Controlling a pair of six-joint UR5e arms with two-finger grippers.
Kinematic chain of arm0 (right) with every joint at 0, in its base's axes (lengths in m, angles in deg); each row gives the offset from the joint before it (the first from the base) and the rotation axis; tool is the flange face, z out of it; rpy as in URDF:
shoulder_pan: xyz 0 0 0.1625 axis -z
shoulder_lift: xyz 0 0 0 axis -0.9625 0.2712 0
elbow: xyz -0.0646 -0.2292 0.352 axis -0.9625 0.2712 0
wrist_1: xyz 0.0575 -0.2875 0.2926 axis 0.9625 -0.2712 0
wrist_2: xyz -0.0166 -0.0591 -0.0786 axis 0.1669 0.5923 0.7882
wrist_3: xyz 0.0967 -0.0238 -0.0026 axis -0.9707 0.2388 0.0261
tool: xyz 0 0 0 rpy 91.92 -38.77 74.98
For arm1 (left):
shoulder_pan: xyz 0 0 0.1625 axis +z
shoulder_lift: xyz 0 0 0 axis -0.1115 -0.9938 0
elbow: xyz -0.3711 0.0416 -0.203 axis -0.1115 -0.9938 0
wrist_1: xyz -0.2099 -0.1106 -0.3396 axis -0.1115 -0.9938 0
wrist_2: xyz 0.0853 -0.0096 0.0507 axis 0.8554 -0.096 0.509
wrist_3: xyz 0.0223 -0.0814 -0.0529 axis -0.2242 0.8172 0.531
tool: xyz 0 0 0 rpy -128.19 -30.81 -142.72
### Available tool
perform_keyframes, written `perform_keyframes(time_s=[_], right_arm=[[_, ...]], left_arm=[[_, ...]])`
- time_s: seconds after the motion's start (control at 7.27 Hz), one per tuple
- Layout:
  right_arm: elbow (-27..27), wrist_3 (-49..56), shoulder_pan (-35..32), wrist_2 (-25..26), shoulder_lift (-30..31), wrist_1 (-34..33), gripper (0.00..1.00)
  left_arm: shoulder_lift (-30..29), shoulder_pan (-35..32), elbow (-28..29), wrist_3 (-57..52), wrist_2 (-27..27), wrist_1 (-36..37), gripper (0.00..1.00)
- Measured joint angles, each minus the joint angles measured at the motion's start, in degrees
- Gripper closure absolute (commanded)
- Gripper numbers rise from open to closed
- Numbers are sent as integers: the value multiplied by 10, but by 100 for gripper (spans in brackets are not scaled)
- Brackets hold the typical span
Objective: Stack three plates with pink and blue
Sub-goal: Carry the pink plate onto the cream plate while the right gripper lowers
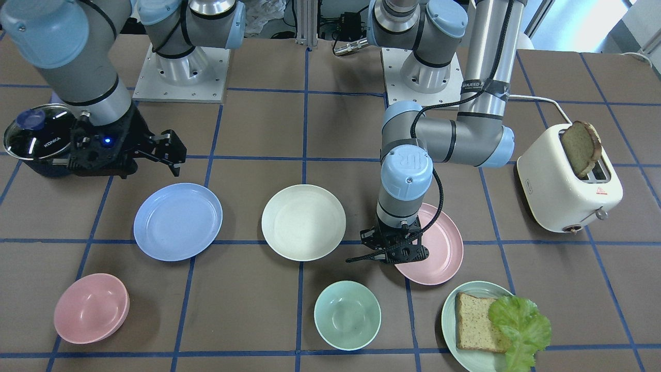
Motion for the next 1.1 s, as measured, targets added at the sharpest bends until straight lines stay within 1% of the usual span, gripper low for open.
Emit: perform_keyframes(time_s=[0.28,0.41,0.55,0.69,0.83,0.96,1.1], right_arm=[[-20,56,57,10,-10,-17,0],[-30,71,75,24,-21,-35,0],[-41,84,89,31,-33,-58,0],[-55,91,95,31,-43,-86,2],[-77,101,98,32,-54,-125,2],[-106,113,99,31,-61,-172,4],[-137,121,99,30,-67,-222,6]], left_arm=[[21,-17,3,4,24,-29,98],[28,-36,14,21,27,-45,98],[28,-61,38,51,30,-71,98],[22,-88,77,78,38,-118,98],[11,-120,126,104,50,-176,98],[-1,-148,168,131,57,-216,98],[-21,-170,199,163,59,-234,98]])
